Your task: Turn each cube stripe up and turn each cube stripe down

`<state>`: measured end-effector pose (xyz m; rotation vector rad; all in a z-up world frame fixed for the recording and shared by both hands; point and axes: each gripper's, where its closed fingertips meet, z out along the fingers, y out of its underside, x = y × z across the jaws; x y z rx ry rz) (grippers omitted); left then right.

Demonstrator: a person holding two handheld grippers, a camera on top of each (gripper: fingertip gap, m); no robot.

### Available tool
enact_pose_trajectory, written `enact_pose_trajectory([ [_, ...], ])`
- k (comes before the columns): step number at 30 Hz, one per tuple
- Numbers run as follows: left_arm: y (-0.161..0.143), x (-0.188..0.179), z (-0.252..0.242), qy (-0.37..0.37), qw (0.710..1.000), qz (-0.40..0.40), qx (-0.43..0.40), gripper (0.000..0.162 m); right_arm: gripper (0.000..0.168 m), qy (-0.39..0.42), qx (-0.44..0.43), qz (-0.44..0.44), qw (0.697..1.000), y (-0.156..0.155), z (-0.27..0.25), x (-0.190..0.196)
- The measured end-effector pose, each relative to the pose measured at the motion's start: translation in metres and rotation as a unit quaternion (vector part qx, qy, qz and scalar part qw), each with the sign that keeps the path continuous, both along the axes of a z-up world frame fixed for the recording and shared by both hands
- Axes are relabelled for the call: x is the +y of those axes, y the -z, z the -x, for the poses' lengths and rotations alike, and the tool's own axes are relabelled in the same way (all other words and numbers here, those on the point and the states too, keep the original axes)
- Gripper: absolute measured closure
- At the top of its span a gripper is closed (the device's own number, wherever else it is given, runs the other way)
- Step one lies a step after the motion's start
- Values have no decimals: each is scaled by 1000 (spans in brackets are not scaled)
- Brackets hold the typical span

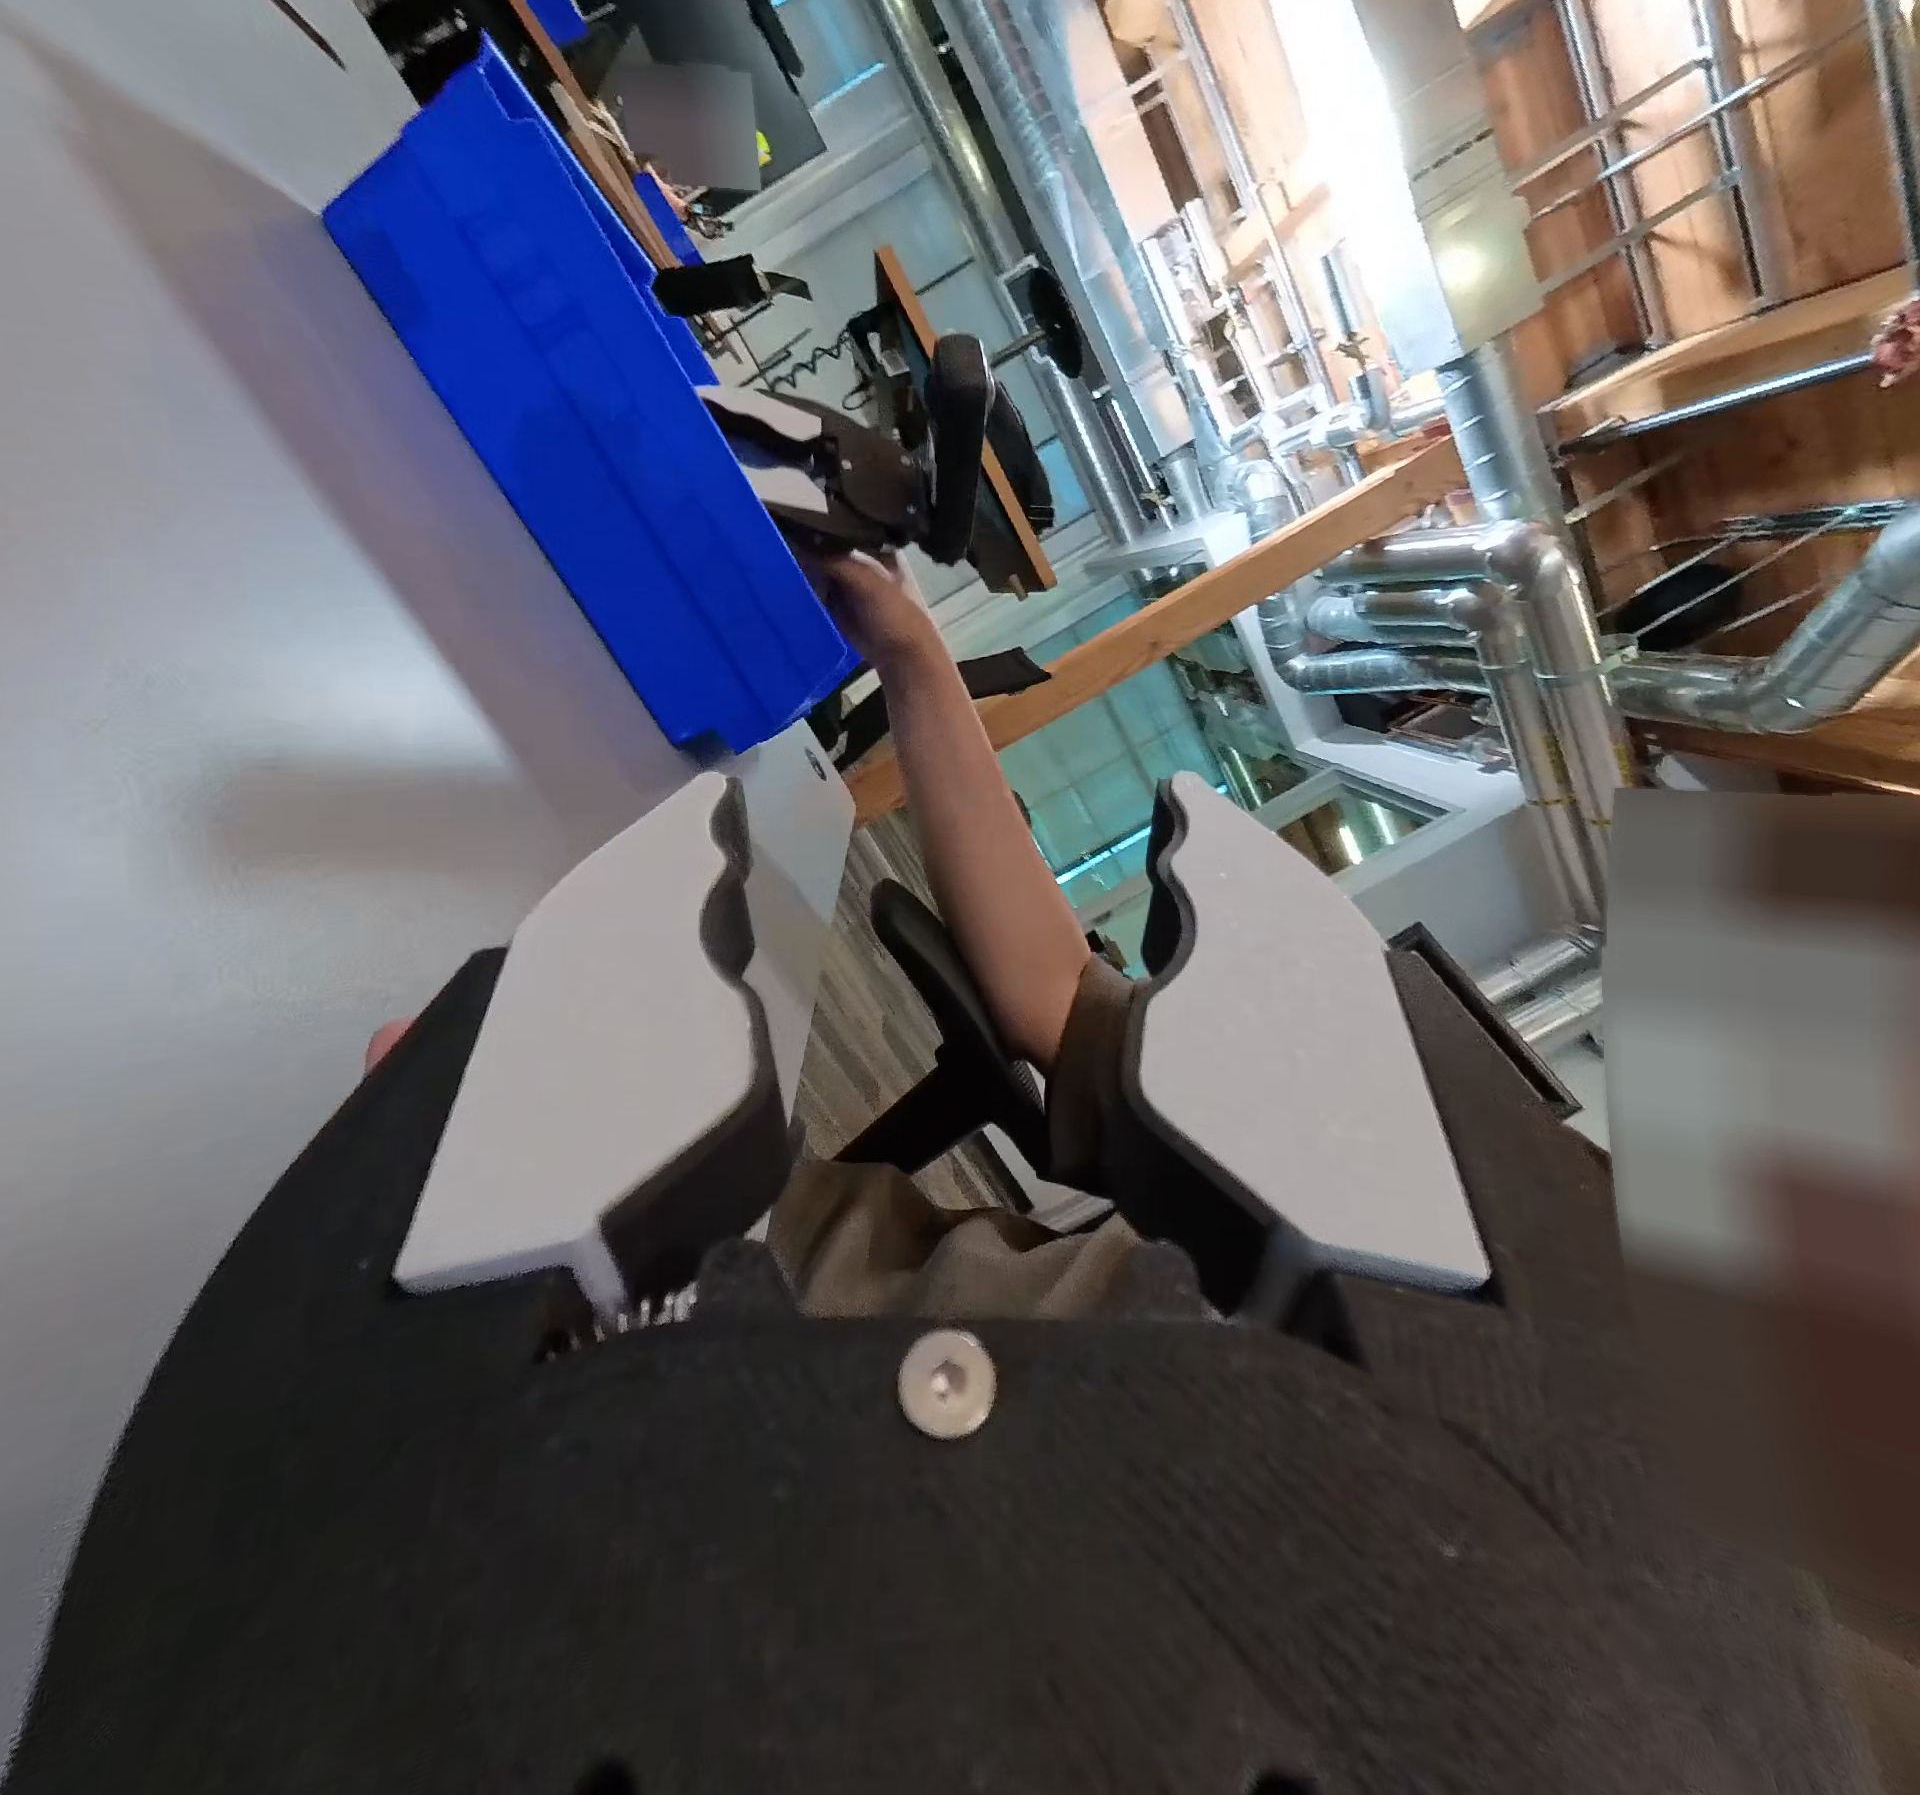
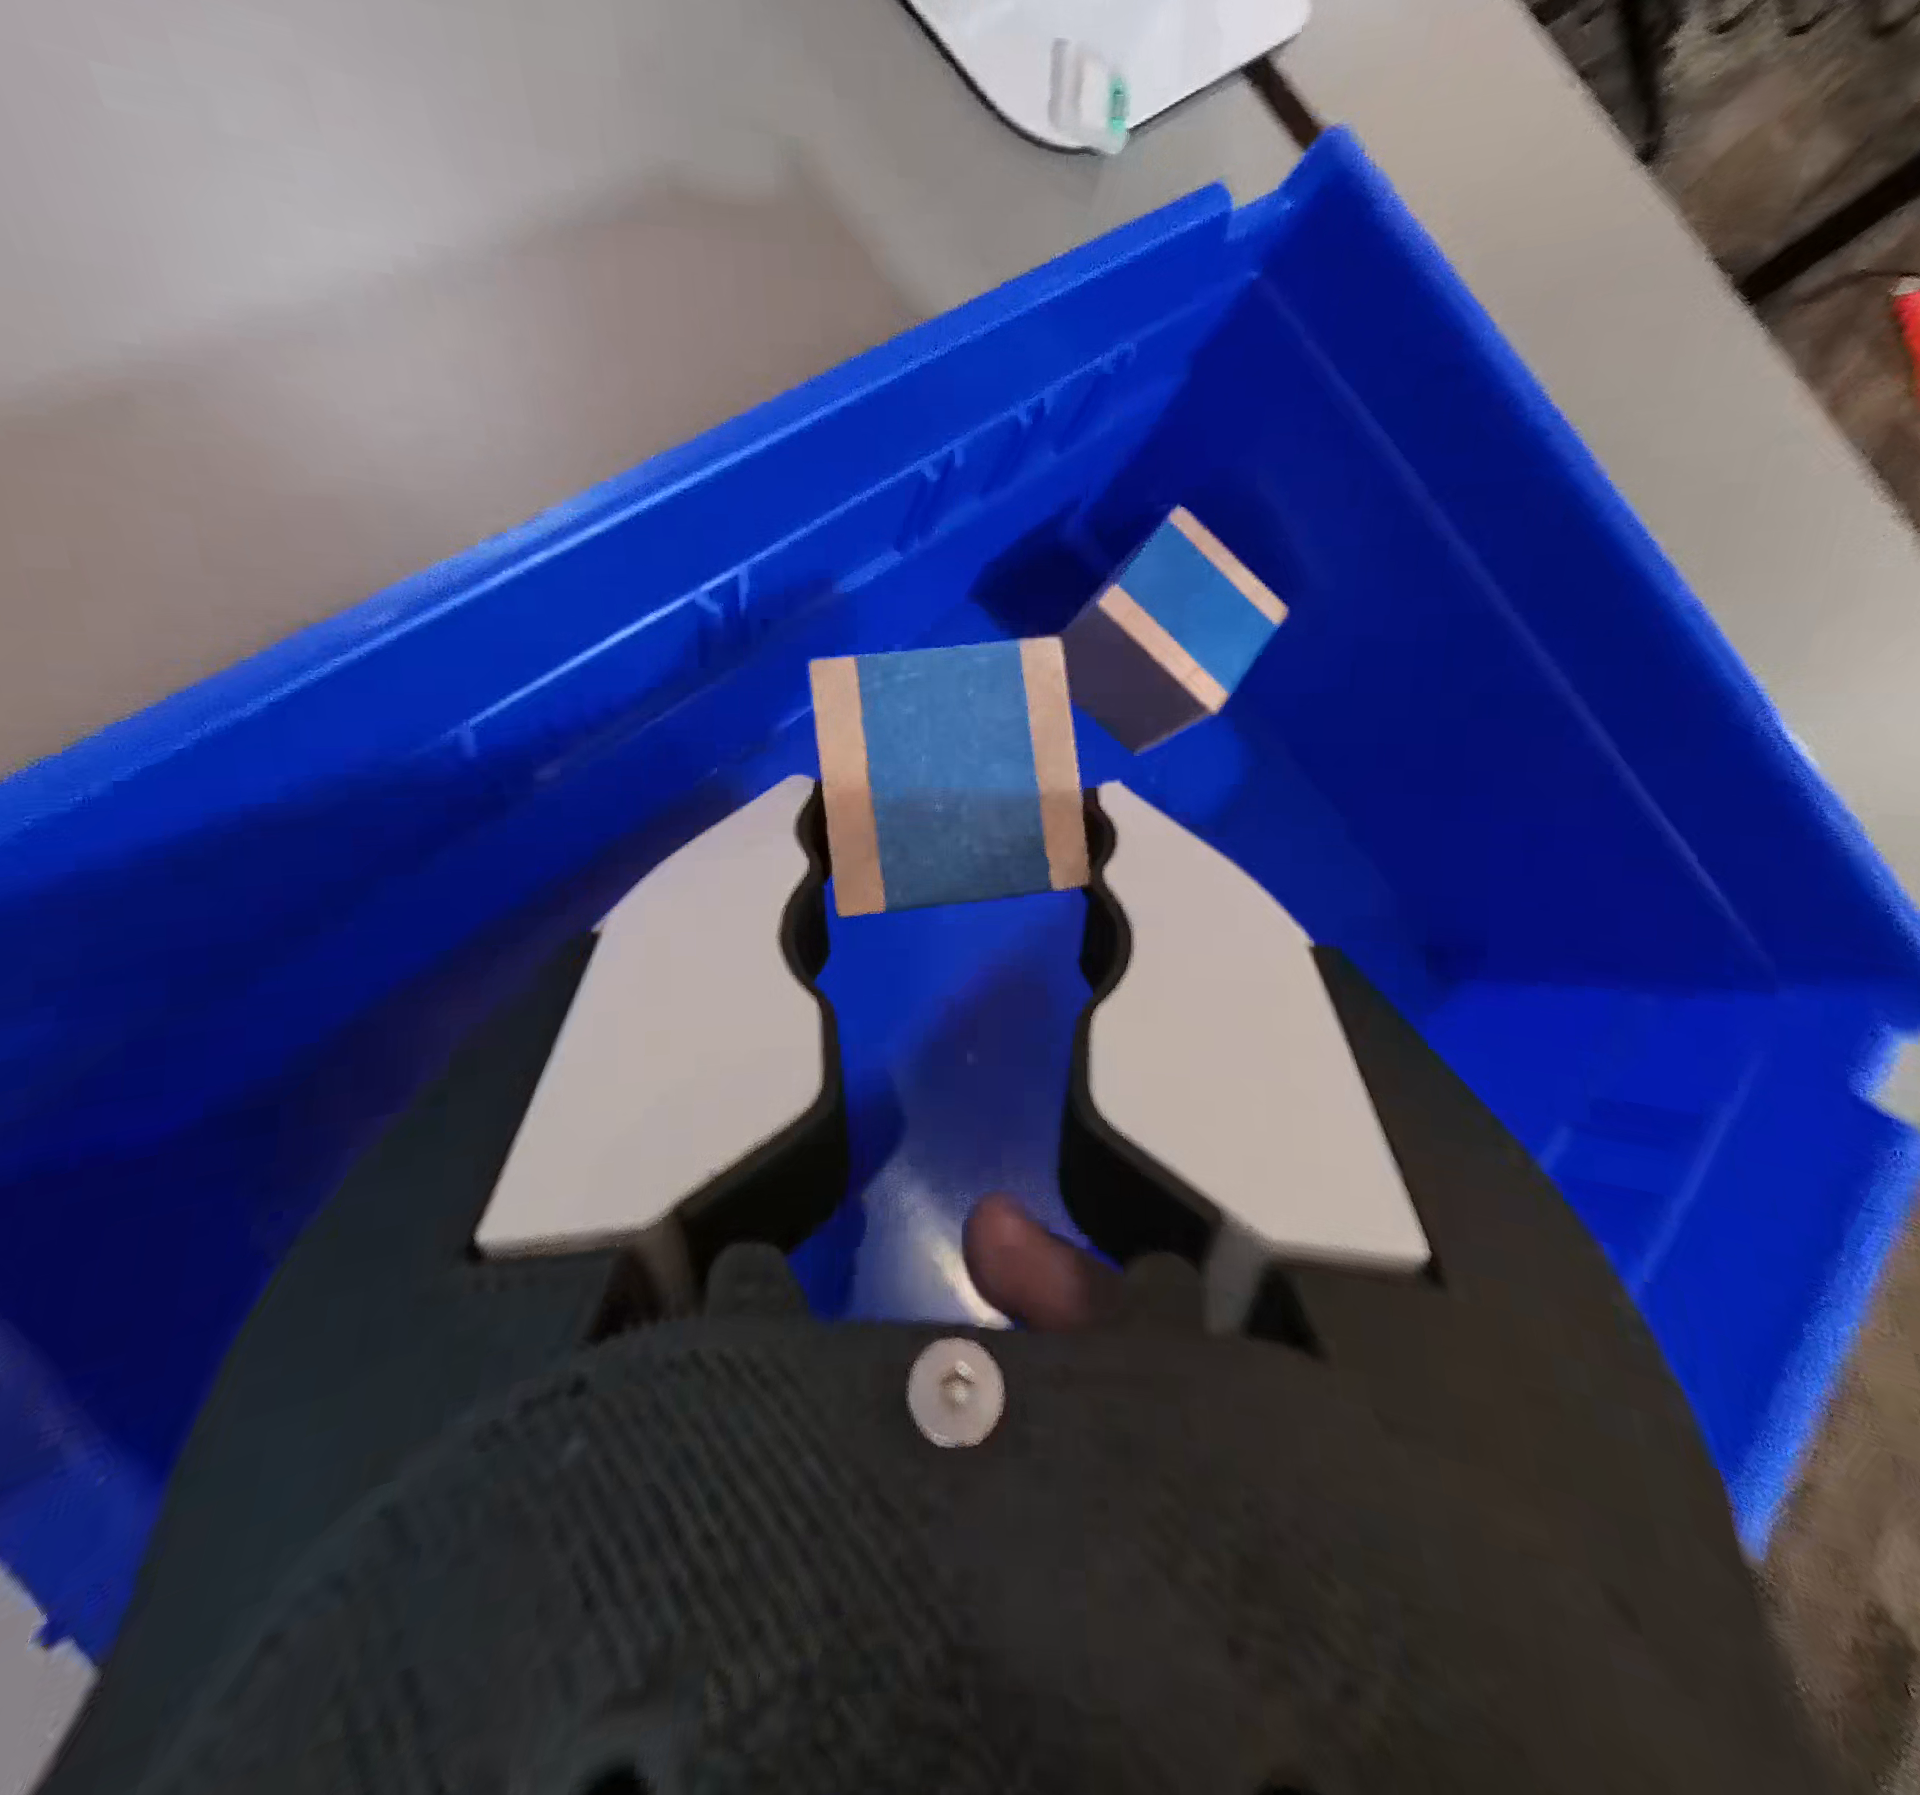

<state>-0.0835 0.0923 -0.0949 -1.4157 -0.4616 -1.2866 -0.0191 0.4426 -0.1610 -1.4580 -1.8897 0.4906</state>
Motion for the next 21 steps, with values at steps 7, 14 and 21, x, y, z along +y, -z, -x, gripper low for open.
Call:
enact_pose_trajectory([
  [7, 1, -31, 9, -52, 999, 1, 0, 89, 121, -101, -66, 30, 992, 18, 10, -10],
  [14, 1, -42, 16, -83, 997, -2, -7, 91, 121, -83, -91, 15, 992, 33, 16, 5],
  [21, 5, -35, 6, -58, 998, 9, 4, 91, 118, -55, -92, 25, 994, 45, 18, 10],
])
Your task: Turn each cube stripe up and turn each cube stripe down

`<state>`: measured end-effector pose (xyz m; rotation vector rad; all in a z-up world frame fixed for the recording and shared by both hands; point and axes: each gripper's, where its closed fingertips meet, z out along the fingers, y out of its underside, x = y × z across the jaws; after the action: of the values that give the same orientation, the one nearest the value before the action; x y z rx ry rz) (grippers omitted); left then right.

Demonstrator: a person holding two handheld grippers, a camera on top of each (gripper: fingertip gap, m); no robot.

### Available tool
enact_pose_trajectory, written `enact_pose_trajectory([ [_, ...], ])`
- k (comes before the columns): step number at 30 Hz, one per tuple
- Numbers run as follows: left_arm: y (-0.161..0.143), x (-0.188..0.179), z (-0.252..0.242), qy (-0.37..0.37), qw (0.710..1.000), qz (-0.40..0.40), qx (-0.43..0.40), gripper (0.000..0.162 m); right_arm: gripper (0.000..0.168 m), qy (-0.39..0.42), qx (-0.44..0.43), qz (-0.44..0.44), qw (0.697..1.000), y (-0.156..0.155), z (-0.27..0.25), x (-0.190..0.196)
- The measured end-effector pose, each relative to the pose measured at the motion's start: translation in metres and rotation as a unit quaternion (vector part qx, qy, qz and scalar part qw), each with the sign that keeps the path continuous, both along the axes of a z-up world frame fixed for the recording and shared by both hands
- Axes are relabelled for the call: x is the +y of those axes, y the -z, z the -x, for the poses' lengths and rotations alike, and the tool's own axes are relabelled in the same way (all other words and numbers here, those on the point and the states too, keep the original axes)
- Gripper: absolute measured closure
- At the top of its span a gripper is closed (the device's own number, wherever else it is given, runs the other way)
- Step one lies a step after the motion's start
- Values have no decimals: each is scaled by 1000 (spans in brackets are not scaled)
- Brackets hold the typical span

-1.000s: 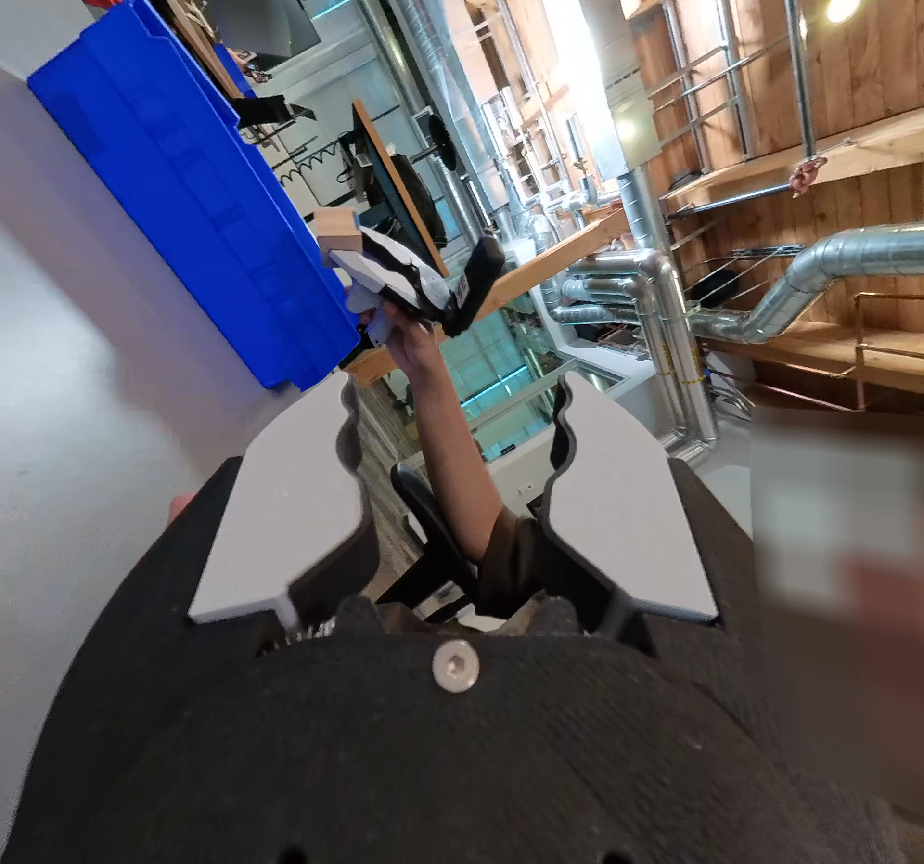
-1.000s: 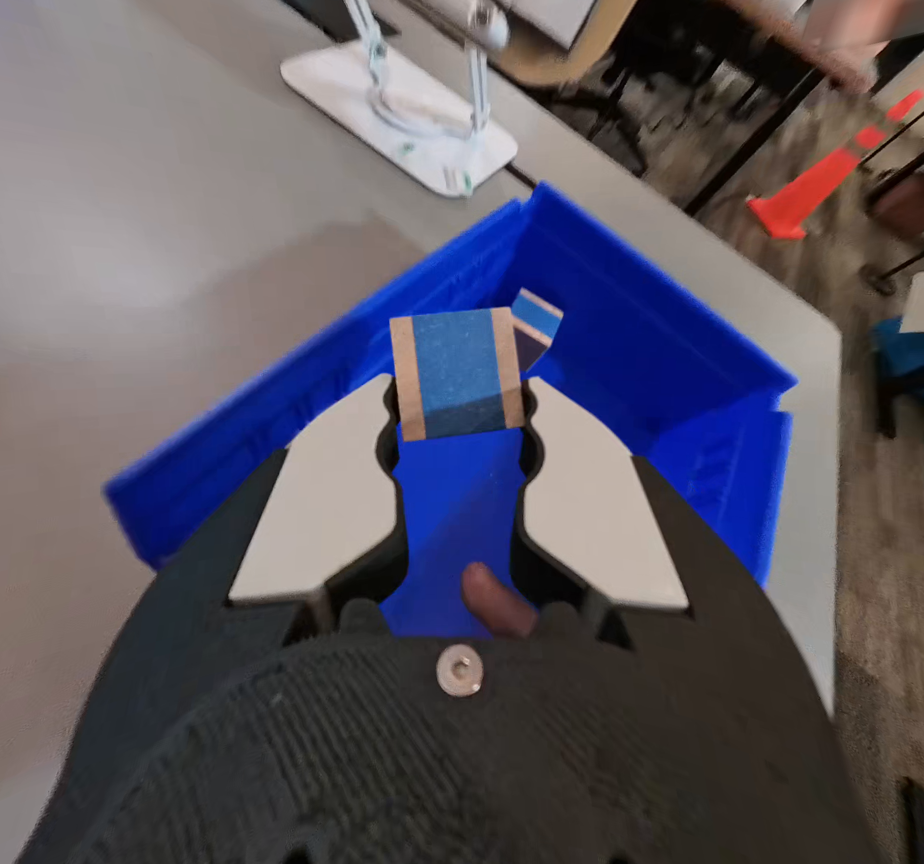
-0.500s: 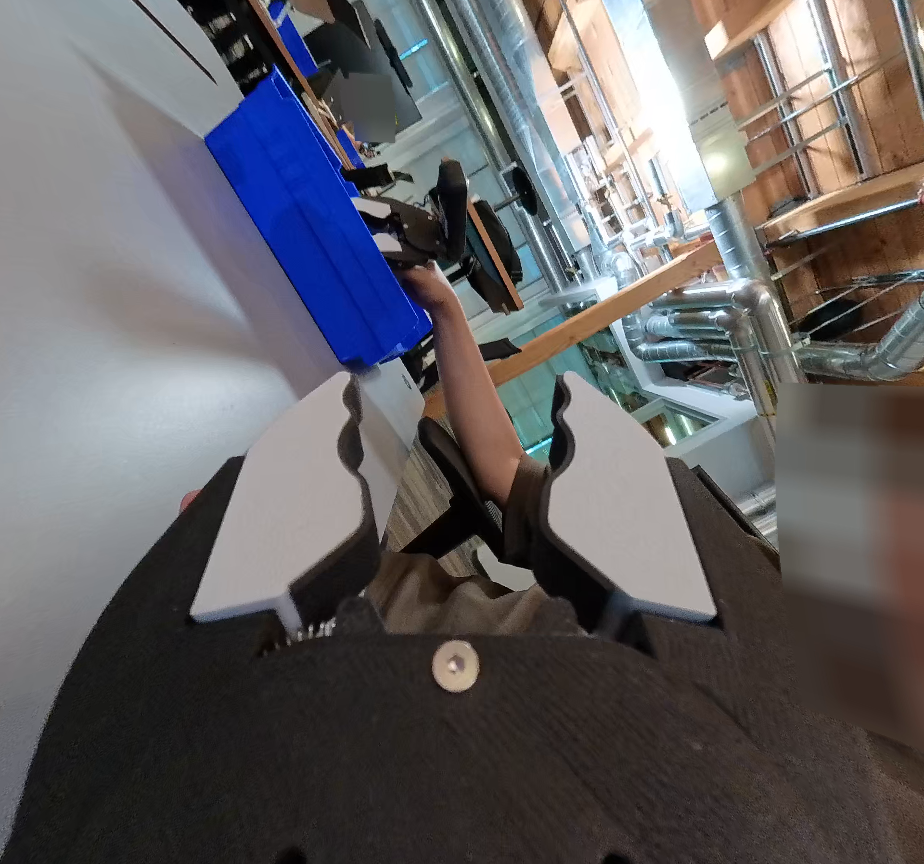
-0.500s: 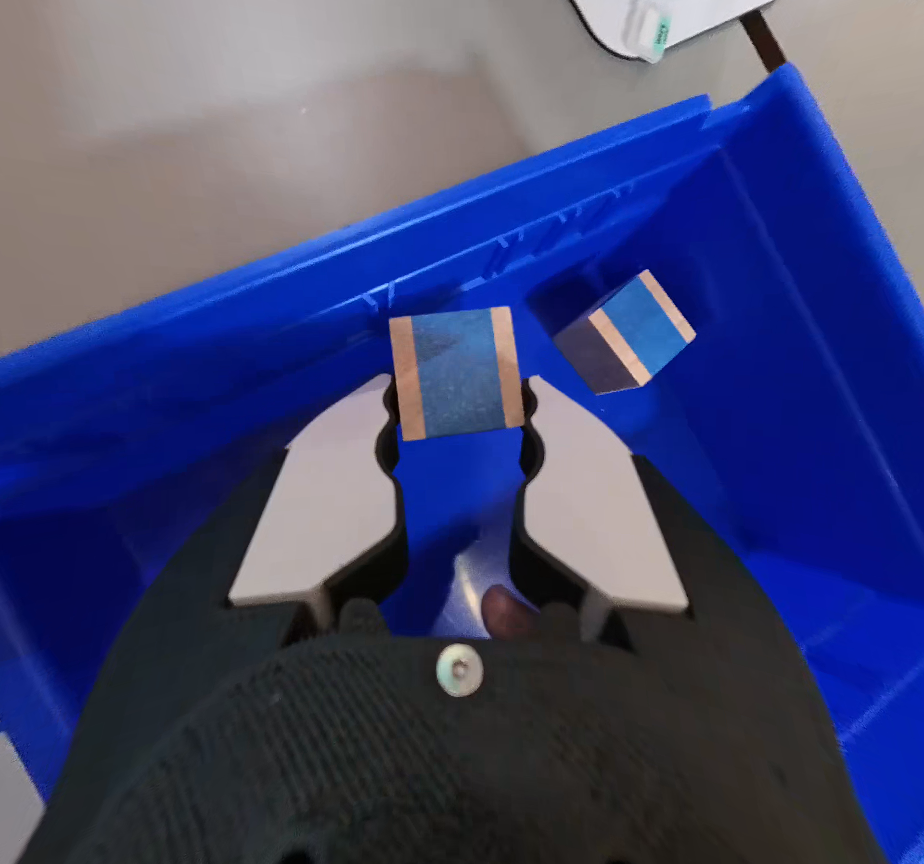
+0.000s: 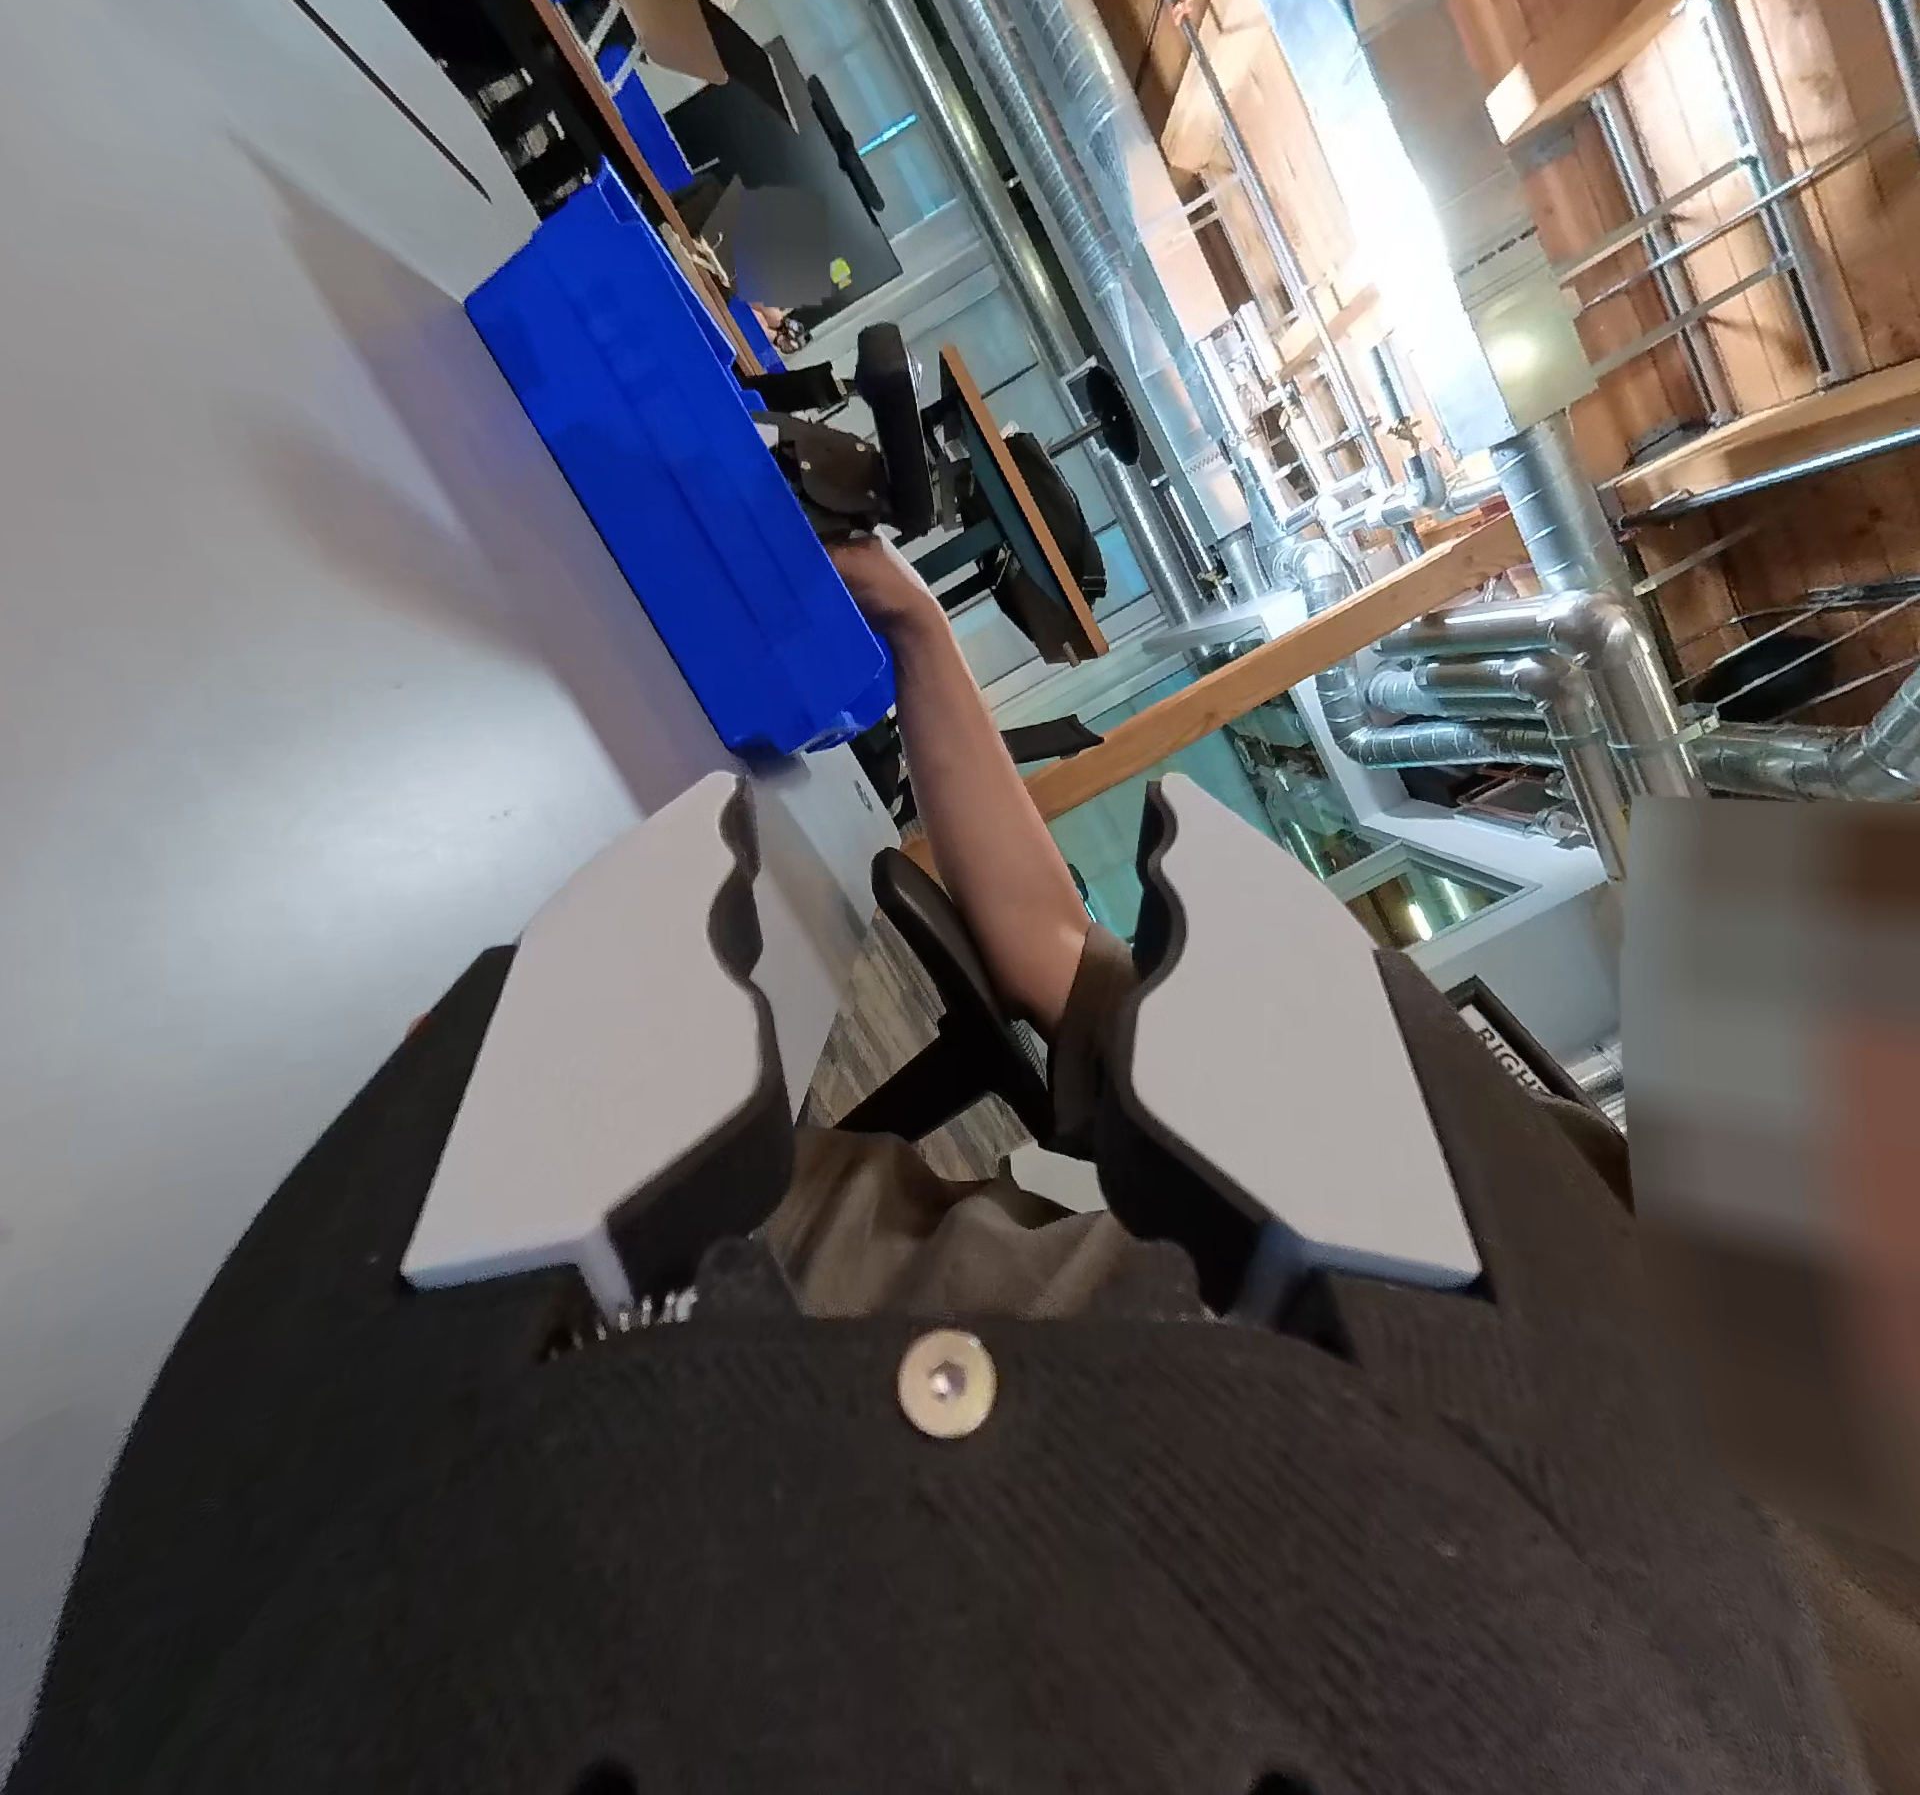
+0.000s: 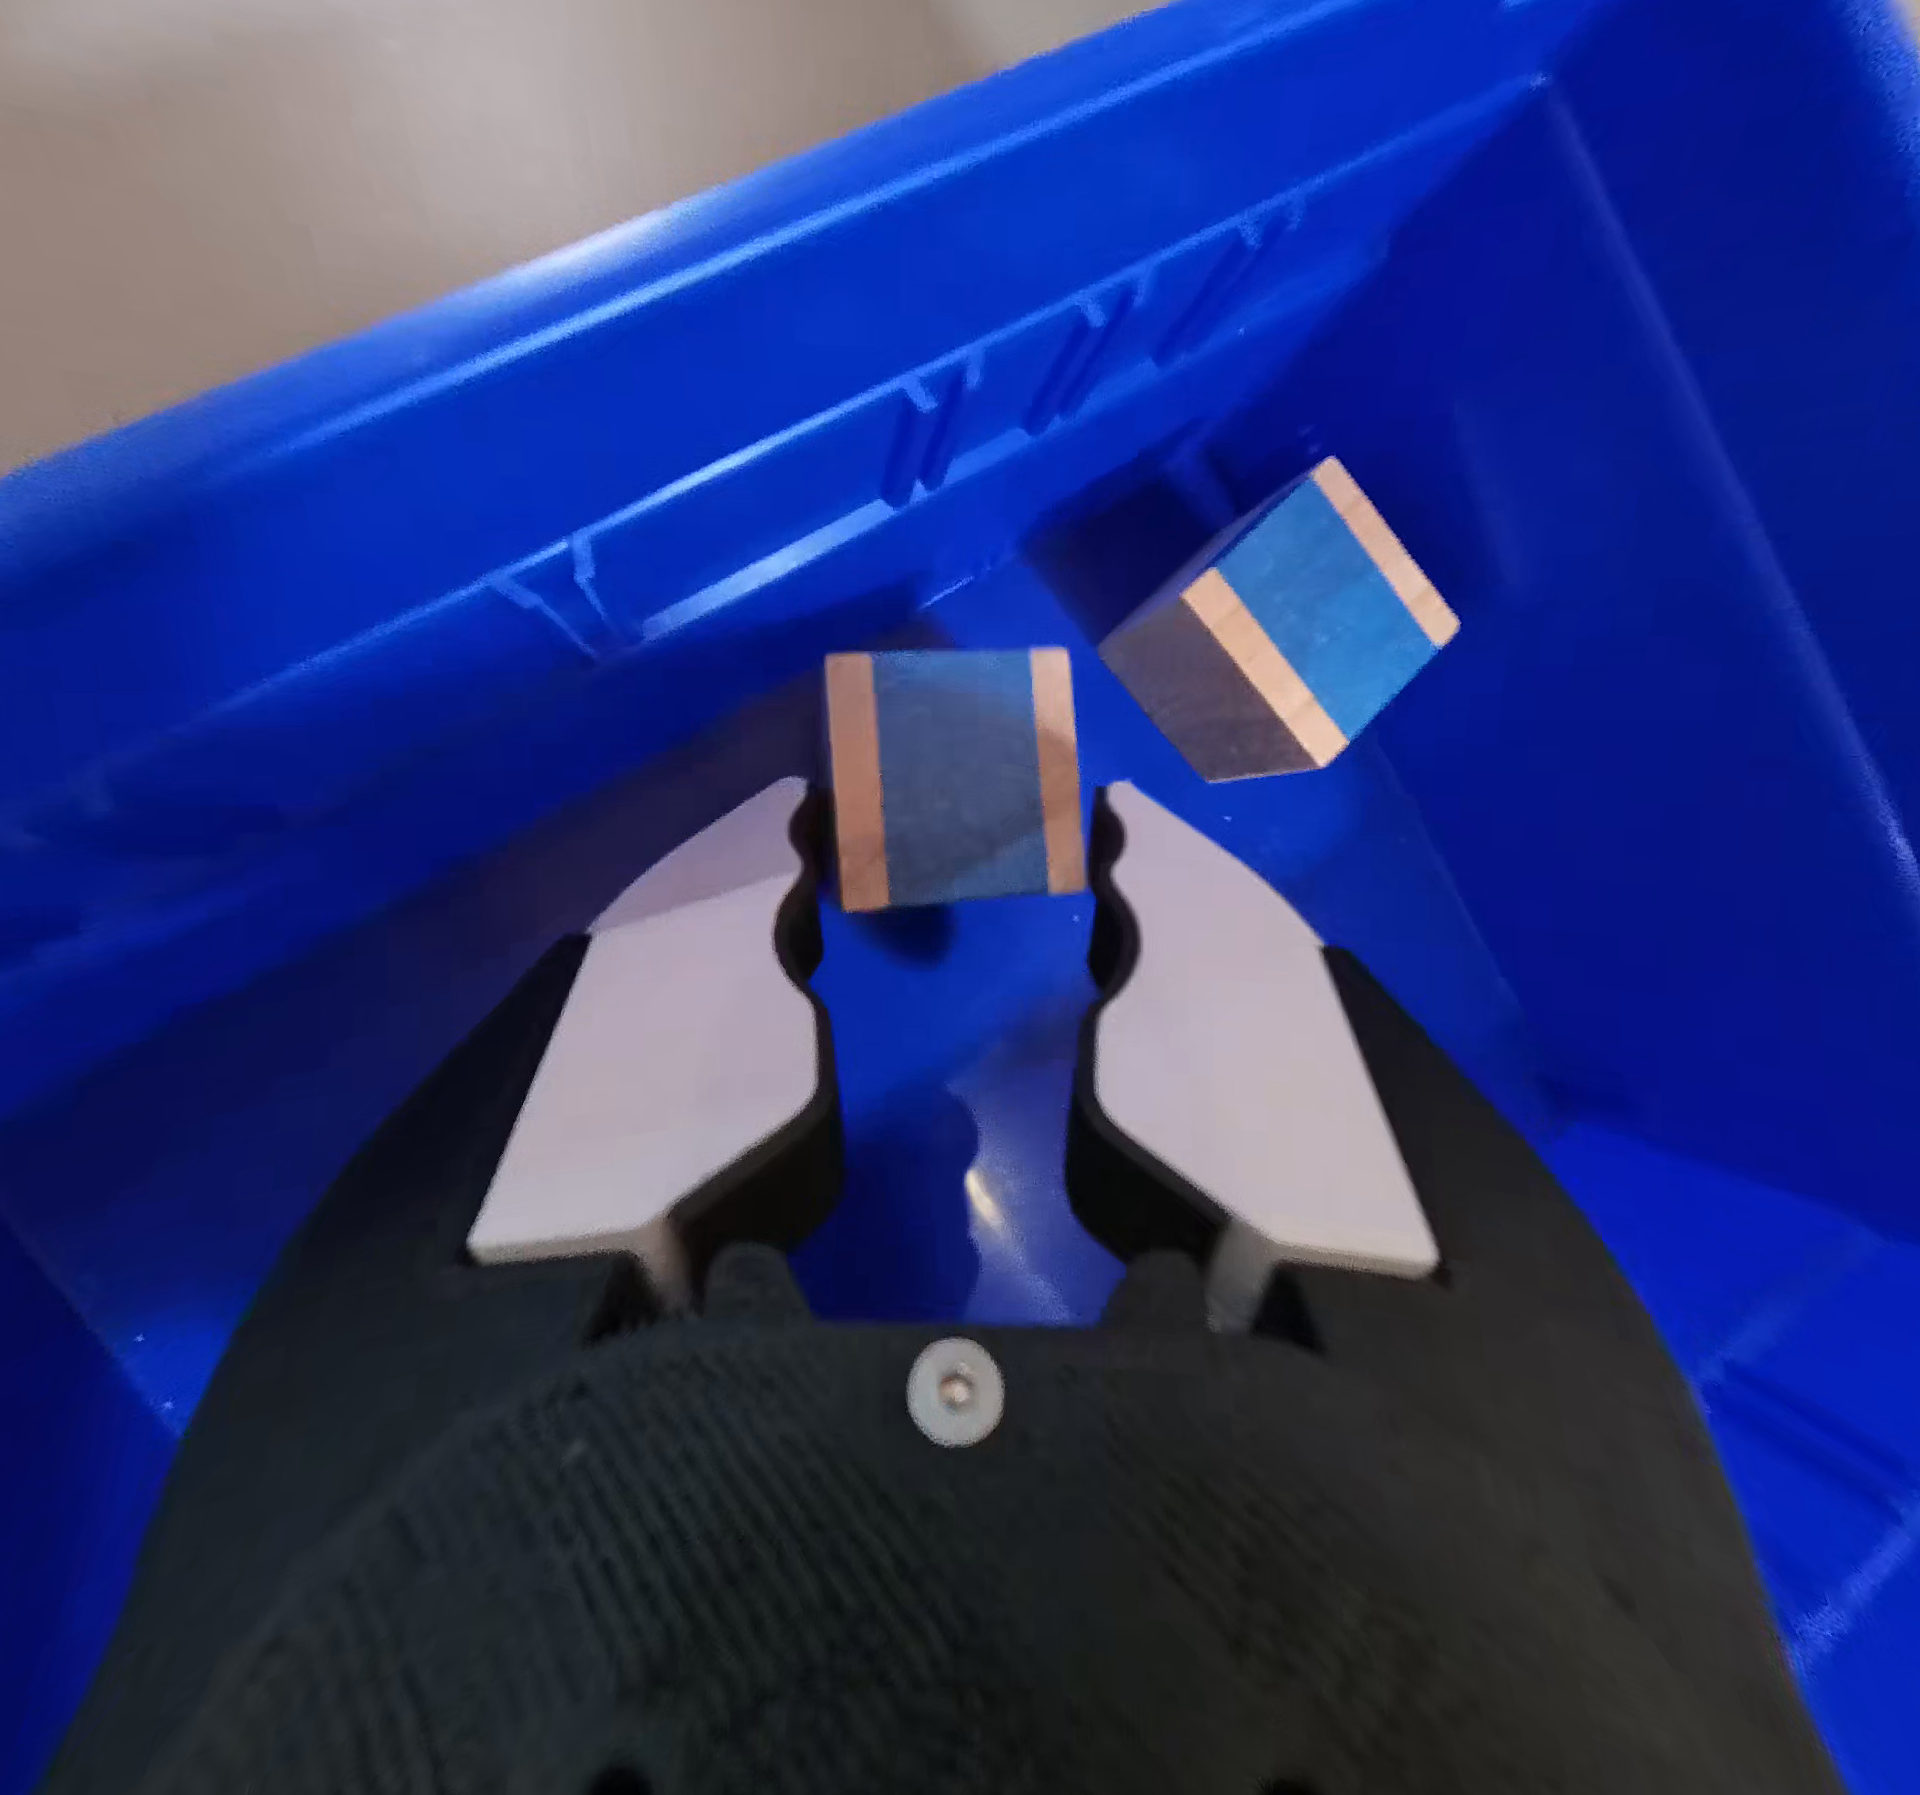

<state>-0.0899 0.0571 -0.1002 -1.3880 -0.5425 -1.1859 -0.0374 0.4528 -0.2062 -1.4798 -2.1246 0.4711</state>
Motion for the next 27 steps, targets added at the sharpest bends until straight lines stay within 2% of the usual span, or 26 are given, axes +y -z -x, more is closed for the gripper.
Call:
enact_pose_trajectory([
  [4, 1, 2, -9, 18, 1000, 7, 16, 92, 96, 18, 29, -10, 999, -18, -2, 6],
  [7, -1, 2, -11, 18, 999, 7, 35, 91, 95, 31, 57, -11, 998, -45, -7, 10],
  [11, -23, -2, -3, -20, 996, -28, 82, 92, 101, 31, 187, 20, 982, -120, 0, -6],
  [13, -43, -9, 12, -66, 989, -43, 125, 90, 103, 25, 264, 23, 964, -164, 0, -21],
  [15, -65, -22, 43, -142, 975, -42, 167, 89, 105, 13, 325, 23, 945, -199, -4, -39],
  [17, -83, -45, 86, -236, 949, -14, 208, 89, 109, 3, 364, 16, 931, -220, -12, -57],
  [18, -85, -59, 112, -285, 931, 25, 227, 89, 111, -1, 373, 12, 928, -226, -17, -65],
  [22, -67, -129, 205, -416, 835, 208, 294, 83, 113, -6, 356, -17, 934, -220, -34, -91],
  [24, -51, -158, 237, -437, 799, 280, 305, 82, 112, -4, 333, -39, 942, -209, -42, -101],
  [27, -11, -191, 271, -413, 750, 415, 307, 82, 112, 0, 307, -62, 950, -195, -55, -114],
])
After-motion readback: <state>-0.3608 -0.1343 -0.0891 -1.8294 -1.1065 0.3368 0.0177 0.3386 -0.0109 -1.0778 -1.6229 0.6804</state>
